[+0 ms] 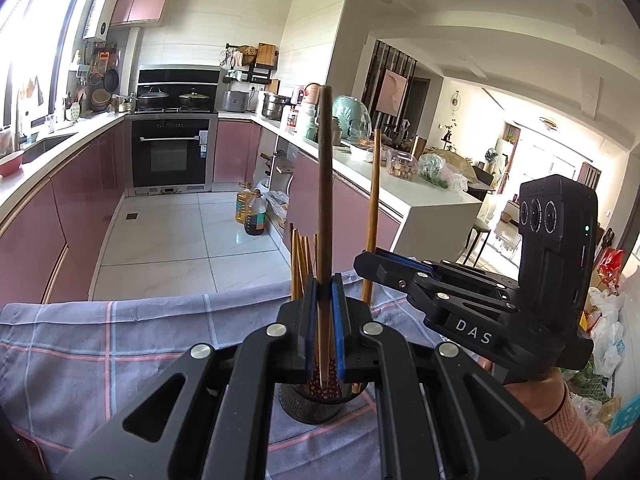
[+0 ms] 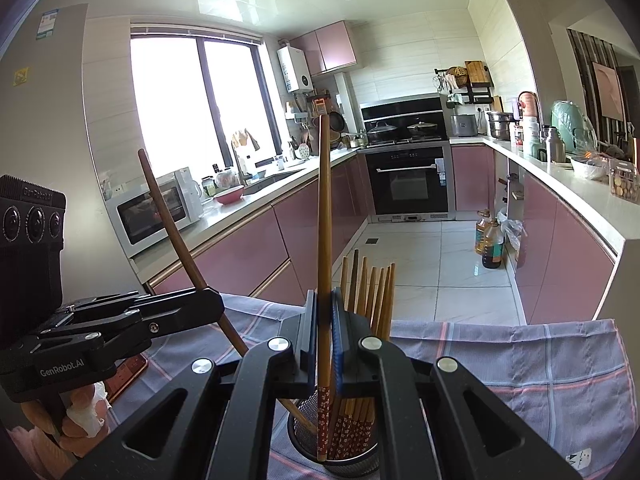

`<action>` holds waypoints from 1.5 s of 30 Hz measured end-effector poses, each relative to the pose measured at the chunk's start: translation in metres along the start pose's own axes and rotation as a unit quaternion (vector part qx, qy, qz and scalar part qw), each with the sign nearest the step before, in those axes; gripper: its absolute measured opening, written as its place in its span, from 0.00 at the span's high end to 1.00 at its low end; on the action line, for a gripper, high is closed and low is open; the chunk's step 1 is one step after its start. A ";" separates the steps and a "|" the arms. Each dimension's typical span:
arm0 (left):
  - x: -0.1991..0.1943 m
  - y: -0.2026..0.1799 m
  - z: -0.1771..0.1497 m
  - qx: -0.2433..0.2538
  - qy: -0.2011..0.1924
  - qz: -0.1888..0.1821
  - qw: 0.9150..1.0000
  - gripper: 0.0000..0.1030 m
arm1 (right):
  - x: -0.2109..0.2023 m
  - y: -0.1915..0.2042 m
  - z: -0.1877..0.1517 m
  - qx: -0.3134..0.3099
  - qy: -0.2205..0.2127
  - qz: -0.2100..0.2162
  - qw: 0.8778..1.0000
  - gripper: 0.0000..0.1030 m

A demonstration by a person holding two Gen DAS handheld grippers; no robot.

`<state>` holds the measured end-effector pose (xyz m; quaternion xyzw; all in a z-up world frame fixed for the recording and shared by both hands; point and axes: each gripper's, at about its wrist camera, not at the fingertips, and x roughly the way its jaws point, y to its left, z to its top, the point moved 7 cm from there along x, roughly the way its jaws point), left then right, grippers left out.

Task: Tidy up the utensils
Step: 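Lower both chopsticks into the mesh holder with both grippers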

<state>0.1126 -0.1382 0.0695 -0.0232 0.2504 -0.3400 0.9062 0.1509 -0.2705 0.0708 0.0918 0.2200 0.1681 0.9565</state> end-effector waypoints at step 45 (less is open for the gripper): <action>0.009 0.003 0.000 0.012 0.038 0.019 0.999 0.93 | 0.028 -0.020 -0.015 0.022 0.017 -0.020 0.999 0.94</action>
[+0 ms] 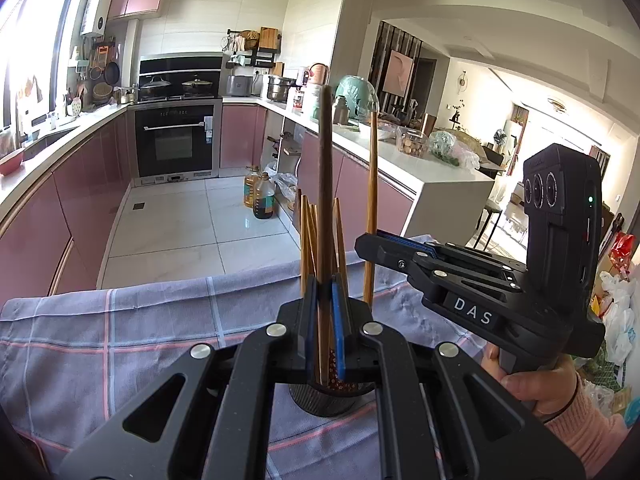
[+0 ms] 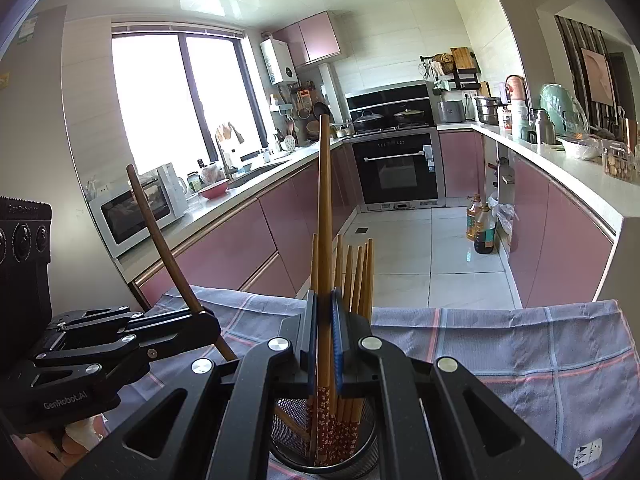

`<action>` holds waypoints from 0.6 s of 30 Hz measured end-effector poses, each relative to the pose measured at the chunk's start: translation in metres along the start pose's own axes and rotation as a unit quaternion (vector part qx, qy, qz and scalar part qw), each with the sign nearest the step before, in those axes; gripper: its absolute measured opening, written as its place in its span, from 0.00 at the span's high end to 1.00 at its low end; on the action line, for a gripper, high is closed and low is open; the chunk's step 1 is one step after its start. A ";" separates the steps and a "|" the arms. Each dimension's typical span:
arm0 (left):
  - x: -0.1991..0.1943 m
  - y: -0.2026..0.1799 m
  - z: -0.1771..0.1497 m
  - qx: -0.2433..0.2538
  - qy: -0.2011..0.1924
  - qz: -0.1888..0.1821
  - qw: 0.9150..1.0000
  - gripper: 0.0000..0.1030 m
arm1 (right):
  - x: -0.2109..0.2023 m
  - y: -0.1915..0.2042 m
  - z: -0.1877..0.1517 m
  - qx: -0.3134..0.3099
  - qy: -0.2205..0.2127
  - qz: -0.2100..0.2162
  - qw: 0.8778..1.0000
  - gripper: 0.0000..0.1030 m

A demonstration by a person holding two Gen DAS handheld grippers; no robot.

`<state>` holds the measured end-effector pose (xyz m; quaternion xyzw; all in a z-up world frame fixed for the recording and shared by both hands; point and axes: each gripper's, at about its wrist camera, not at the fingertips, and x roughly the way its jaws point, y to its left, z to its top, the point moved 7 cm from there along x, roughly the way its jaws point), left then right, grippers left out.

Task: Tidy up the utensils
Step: 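Lower both chopsticks into the mesh holder with both grippers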

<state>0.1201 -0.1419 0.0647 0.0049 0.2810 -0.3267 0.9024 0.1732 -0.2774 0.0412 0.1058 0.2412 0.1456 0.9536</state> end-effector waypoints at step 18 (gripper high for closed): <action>0.010 0.001 -0.007 0.003 0.017 0.001 1.000 0.92 | 0.008 -0.002 -0.012 0.006 0.016 -0.001 1.000 0.94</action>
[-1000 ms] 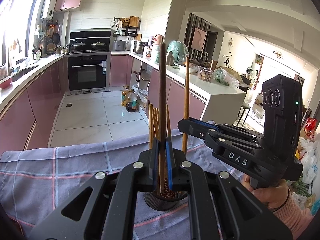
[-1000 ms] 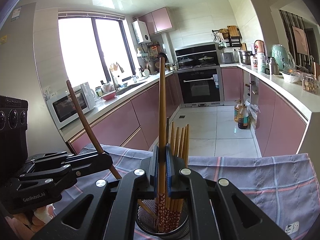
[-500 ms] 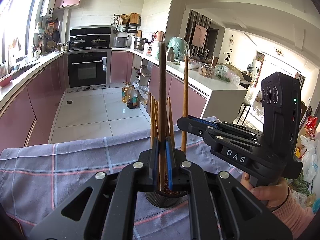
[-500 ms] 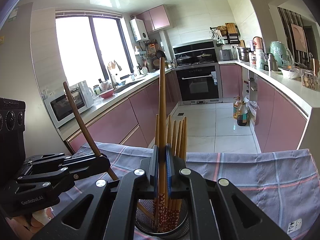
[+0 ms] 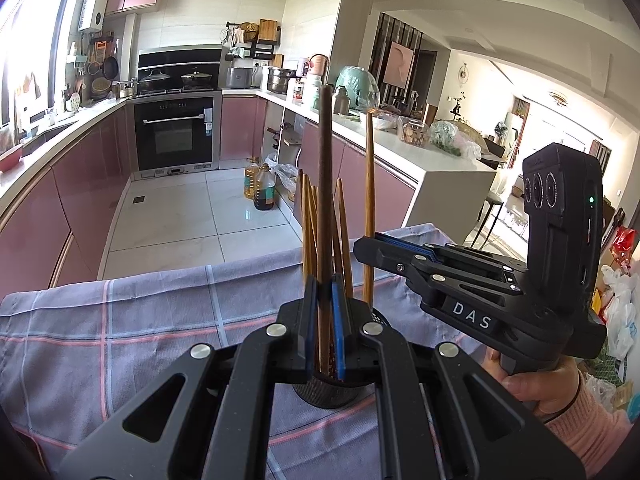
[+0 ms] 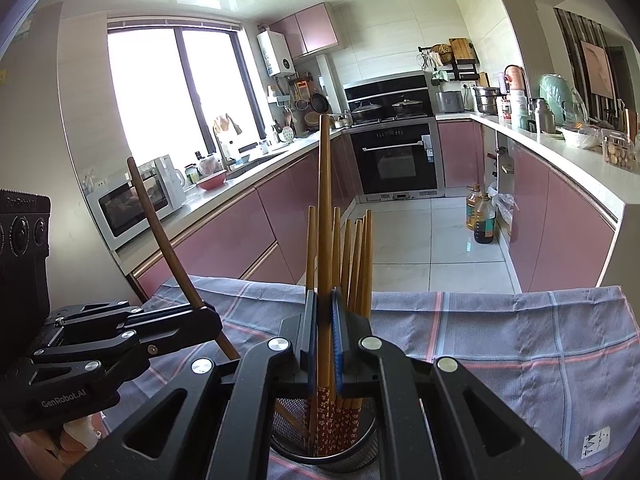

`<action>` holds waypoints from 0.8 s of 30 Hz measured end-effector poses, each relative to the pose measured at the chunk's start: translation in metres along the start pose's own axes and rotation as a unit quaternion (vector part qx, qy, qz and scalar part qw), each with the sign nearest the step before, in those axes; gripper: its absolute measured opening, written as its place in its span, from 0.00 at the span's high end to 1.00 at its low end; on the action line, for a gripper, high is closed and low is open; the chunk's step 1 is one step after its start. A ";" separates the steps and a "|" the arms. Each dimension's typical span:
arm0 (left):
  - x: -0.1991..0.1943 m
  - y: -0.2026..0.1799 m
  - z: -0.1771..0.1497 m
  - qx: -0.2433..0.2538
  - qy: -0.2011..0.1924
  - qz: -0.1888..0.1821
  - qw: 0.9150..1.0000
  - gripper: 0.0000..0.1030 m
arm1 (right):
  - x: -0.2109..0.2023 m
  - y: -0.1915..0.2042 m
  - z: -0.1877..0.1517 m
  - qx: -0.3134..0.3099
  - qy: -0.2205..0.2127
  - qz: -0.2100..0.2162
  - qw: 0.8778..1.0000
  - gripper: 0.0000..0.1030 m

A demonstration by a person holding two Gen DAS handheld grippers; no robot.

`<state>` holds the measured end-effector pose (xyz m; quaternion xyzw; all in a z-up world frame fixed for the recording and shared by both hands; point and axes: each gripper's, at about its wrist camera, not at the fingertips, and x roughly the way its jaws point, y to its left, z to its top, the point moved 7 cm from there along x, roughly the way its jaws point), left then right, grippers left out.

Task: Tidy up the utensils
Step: 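Lower both chopsticks into the mesh holder with both grippers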

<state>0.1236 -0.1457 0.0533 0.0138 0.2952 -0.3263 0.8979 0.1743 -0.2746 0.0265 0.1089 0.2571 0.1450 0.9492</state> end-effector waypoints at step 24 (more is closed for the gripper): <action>0.021 0.004 -0.016 0.008 0.028 0.002 1.000 0.92 | 0.011 -0.009 -0.023 0.010 0.023 -0.007 1.000 0.94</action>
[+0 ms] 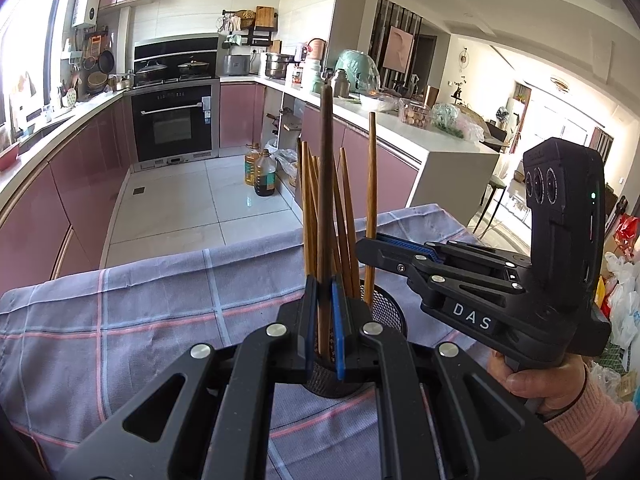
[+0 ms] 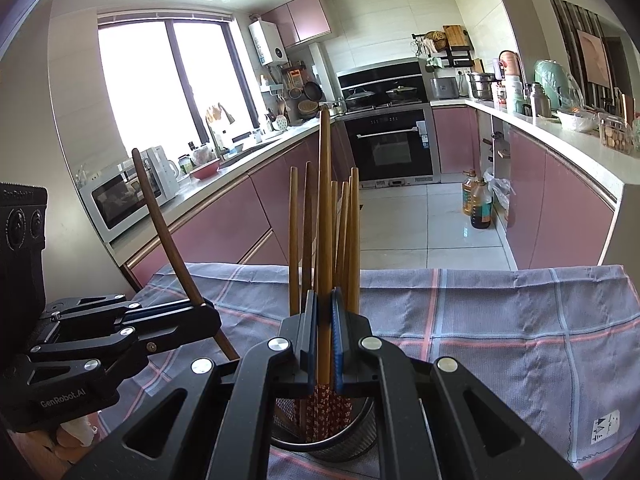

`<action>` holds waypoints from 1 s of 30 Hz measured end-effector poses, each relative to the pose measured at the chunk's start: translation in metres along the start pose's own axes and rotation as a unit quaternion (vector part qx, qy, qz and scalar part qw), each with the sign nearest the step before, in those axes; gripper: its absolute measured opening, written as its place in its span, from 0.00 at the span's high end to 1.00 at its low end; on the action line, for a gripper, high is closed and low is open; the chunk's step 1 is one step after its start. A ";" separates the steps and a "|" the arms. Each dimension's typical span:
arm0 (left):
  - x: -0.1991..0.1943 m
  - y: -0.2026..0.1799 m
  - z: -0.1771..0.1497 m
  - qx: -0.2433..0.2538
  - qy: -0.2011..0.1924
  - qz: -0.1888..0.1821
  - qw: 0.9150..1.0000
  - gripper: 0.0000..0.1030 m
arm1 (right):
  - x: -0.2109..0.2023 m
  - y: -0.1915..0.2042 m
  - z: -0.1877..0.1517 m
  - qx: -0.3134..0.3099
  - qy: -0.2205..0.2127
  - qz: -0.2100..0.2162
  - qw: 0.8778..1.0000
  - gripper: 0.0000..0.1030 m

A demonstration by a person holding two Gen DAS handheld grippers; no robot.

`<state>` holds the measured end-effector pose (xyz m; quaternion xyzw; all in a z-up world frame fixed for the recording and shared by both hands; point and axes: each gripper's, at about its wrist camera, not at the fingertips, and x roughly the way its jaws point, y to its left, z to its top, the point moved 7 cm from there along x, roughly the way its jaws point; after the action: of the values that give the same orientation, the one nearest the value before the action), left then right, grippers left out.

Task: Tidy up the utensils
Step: 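Lower both chopsticks into the mesh holder with both grippers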

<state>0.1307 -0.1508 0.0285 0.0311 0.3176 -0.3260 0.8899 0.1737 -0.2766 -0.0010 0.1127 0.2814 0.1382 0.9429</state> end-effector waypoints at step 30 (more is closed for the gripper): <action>0.045 0.017 -0.005 -0.021 0.029 0.000 0.999 0.92 | 0.022 -0.004 -0.012 0.004 0.034 -0.002 0.999 0.92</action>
<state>0.1646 -0.1616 -0.0049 0.0213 0.3500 -0.3184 0.8807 0.1854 -0.2717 -0.0226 0.1112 0.3143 0.1392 0.9324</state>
